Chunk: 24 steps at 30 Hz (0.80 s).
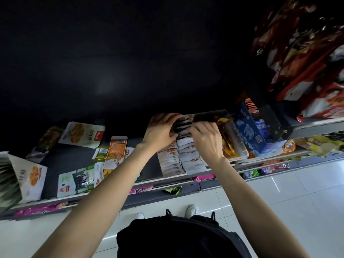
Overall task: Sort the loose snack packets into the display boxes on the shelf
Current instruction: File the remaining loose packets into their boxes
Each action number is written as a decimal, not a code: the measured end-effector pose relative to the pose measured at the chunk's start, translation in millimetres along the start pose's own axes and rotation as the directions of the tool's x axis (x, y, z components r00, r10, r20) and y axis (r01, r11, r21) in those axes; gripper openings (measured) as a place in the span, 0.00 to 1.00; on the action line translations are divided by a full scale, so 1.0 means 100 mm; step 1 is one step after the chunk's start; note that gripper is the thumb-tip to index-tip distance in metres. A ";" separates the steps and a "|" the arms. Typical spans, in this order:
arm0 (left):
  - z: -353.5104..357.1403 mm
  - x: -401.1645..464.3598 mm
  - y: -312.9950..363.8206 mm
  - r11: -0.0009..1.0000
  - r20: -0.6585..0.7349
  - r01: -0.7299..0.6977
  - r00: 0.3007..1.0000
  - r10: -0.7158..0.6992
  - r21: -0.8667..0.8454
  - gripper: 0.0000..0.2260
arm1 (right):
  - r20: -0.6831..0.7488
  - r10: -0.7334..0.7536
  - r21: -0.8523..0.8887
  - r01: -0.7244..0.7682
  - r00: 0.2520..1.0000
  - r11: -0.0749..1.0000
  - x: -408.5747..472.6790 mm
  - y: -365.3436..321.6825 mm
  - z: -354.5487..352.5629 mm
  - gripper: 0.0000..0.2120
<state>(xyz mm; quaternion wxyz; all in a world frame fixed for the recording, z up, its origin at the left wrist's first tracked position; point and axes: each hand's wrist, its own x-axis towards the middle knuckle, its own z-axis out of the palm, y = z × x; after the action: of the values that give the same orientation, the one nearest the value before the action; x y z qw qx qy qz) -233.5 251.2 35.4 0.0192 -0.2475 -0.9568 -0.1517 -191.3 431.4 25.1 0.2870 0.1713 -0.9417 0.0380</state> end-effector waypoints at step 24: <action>0.25 -2.35 -1.55 0.725 -0.087 0.674 0.721 -0.688 -0.145 0.16 | 0.699 -0.197 0.357 -0.097 0.687 0.929 -0.10 -2.10 0.41 0.21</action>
<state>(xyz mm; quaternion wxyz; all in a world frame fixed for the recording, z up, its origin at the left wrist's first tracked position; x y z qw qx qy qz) -100.9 20.1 -57.7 0.0140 0.1317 -0.9679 -0.2136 -133.0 230.8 -20.6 -0.1443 0.2486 -0.9483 0.1343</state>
